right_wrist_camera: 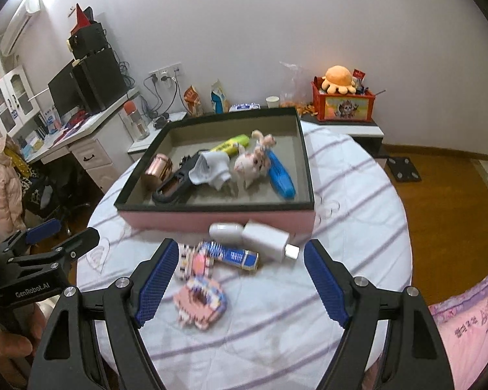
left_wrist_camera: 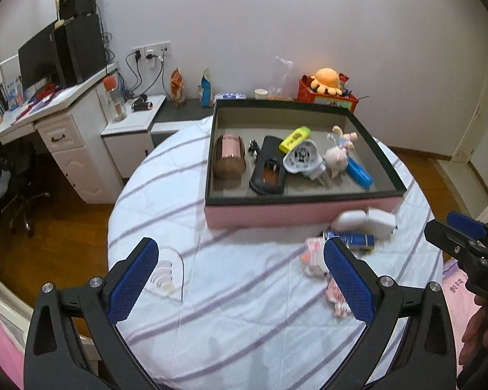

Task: Organize rigid objects
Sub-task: 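Grasp the pink block ring with the right tool while the left tool grasps the Hello Kitty block figure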

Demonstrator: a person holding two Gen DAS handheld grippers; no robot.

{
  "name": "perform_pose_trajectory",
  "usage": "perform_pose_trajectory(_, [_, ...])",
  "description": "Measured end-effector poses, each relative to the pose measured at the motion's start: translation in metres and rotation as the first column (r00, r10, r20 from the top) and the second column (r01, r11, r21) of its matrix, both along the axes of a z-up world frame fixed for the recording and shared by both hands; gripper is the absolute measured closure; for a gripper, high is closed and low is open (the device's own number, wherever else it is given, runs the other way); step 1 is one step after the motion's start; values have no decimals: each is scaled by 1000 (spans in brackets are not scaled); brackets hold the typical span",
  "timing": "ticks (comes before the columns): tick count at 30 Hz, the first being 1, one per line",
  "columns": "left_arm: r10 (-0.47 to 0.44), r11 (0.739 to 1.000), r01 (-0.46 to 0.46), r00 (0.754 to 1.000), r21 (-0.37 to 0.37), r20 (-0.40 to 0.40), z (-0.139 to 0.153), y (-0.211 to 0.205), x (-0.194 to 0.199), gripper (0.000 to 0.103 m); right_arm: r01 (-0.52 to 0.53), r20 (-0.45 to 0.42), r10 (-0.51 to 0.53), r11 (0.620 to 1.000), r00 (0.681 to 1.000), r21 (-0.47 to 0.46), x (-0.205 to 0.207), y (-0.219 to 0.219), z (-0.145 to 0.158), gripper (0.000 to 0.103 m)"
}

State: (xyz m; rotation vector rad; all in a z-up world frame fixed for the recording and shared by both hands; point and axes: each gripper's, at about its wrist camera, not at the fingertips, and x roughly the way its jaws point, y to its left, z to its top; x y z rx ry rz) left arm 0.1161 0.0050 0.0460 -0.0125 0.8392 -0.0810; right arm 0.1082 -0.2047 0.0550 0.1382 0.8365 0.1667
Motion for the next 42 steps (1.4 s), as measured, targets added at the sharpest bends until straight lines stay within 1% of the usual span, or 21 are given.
perform_pose_trajectory(4, [5,1000,-5,1000,3,-5,-4,-1,-10,0,6,-13,-6,1000,1000,8,-10,0,-7,22])
perform_pose_trajectory(9, [-4,1000,4,999,3,-32,-16,-4,-21,0,10,-37,-9,1000,999,13,-17,1,-16,22])
perform_pose_trajectory(15, [-23,1000,23,998,5,-54,-25,-10,-23,0,5,-49,-5,1000,999,0,-20,2,-23,22])
perform_pose_trajectory(17, [-25,1000,25,998,9,-57,-27,-10,-23,0,-6,-67,5,1000,998,-8,-19,6,-28,22])
perform_pose_trajectory(25, [-23,999,26,996,27,-91,-39,-9,-16,0,-60,-124,57,998,991,-20,-13,22,-49,22])
perform_pose_trajectory(33, [-13,999,17,993,35,-113,-50,-5,-8,0,-123,-188,115,992,975,-35,-3,41,-73,22])
perform_pose_trajectory(42, [-21,999,25,991,32,-135,-60,-3,4,0,-148,-238,134,988,962,-43,11,54,-96,22])
